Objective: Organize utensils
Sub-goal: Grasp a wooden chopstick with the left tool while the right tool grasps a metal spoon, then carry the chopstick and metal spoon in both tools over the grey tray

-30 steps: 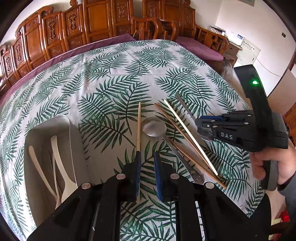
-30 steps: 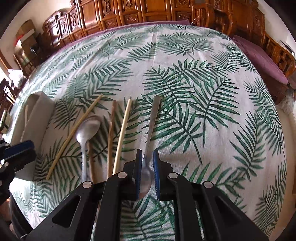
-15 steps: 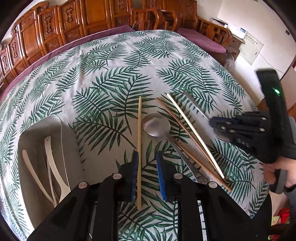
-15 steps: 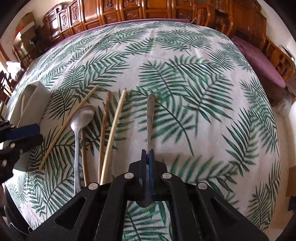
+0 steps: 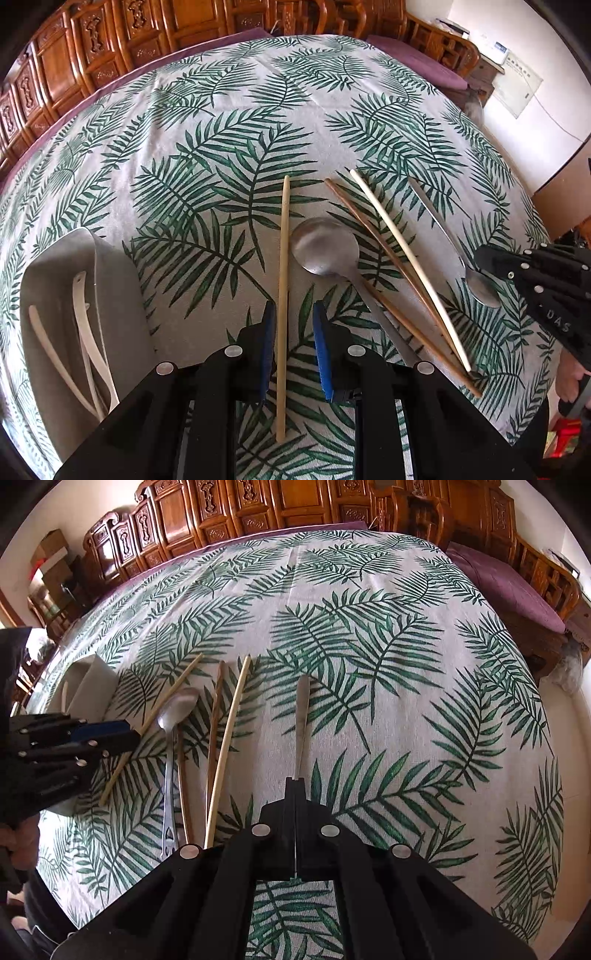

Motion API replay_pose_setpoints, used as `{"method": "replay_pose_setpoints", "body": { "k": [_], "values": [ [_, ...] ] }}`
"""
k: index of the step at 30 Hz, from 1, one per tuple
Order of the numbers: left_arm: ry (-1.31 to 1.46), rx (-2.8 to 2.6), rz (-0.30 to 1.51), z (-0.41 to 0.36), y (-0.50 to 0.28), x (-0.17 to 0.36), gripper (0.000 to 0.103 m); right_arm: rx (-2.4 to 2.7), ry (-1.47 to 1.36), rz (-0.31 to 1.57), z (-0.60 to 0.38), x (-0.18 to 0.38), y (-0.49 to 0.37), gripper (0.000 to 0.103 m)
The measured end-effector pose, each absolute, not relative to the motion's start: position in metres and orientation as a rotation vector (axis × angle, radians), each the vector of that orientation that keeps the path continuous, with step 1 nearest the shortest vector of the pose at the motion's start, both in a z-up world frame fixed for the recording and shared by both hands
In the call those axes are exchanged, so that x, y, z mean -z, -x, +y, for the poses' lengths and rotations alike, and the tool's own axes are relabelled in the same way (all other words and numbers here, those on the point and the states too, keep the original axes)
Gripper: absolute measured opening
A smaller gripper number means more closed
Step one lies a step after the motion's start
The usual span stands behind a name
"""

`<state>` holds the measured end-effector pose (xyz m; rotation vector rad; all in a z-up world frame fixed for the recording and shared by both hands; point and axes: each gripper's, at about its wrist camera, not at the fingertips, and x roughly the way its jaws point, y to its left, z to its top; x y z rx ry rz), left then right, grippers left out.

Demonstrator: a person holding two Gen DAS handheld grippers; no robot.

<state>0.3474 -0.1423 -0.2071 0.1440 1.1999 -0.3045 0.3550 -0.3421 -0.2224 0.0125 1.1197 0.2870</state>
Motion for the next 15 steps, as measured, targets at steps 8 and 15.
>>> {"method": "replay_pose_setpoints", "body": {
  "k": [8,15],
  "values": [
    [-0.129,0.298,1.219,-0.140,-0.357,0.217,0.013,-0.283,0.027,1.133,-0.332,0.227,-0.370,0.038],
    [-0.133,0.294,1.187,-0.135,-0.357,0.212,0.004,-0.242,0.072,1.133,-0.325,0.235,-0.377,0.032]
  ]
}}
